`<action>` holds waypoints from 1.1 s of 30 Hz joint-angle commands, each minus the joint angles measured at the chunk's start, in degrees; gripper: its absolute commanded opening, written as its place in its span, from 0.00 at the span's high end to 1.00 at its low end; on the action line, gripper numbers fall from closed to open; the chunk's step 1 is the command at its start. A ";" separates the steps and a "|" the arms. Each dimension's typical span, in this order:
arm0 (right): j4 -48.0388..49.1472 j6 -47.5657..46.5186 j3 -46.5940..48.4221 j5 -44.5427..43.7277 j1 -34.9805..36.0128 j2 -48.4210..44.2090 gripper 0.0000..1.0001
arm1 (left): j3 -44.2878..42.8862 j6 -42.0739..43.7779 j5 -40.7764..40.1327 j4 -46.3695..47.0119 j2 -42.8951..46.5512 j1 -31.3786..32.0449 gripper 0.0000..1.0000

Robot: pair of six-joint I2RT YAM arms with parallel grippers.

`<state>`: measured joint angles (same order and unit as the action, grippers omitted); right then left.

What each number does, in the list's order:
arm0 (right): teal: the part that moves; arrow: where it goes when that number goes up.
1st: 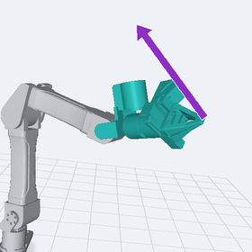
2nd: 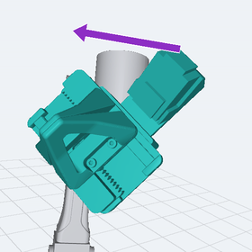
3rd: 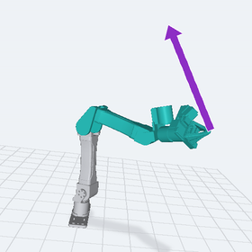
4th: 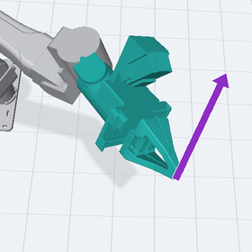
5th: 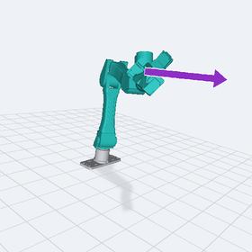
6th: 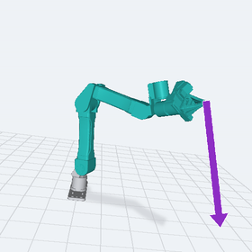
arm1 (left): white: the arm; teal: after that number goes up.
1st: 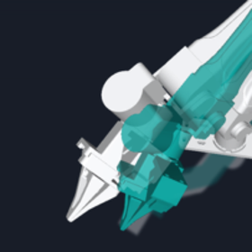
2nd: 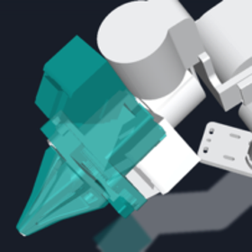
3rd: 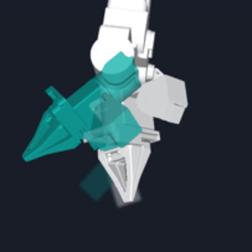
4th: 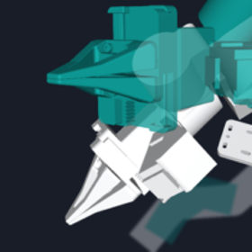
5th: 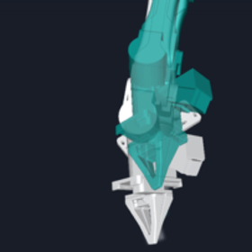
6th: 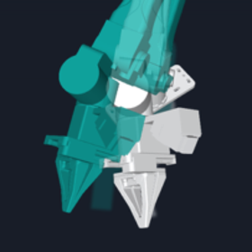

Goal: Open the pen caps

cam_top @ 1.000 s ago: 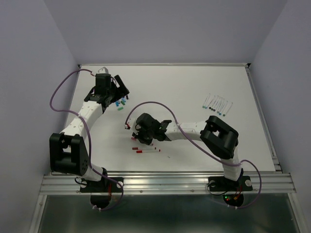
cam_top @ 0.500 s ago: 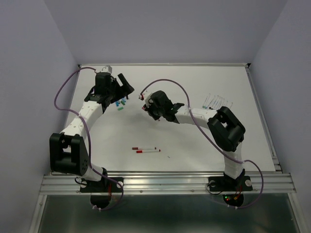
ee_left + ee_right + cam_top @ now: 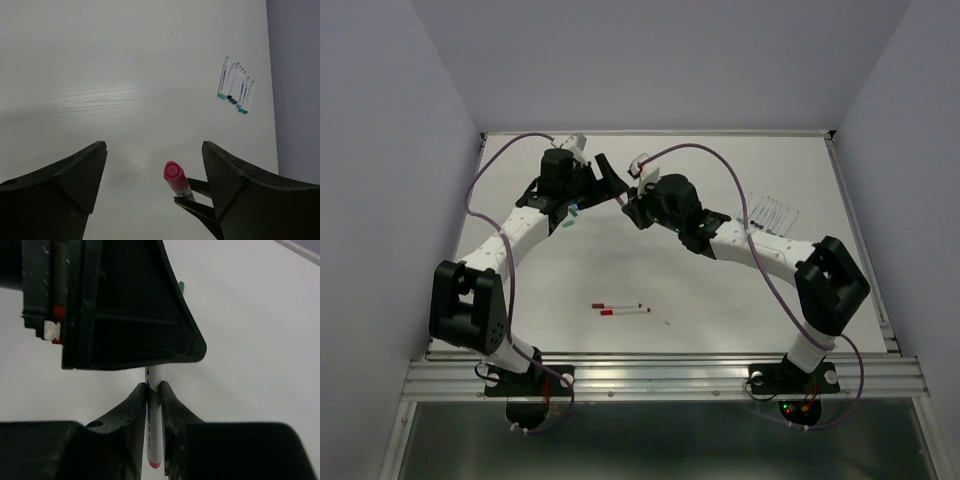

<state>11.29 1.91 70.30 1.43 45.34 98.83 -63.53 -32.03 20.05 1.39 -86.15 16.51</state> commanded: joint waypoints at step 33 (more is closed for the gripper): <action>0.40 5.29 3.08 -5.12 -0.43 3.21 0.99 | -3.18 -2.77 -3.88 1.60 -0.42 2.56 1.00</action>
<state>12.08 6.04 70.96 -1.67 45.34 101.41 -64.03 -35.22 17.50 1.61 -88.33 19.38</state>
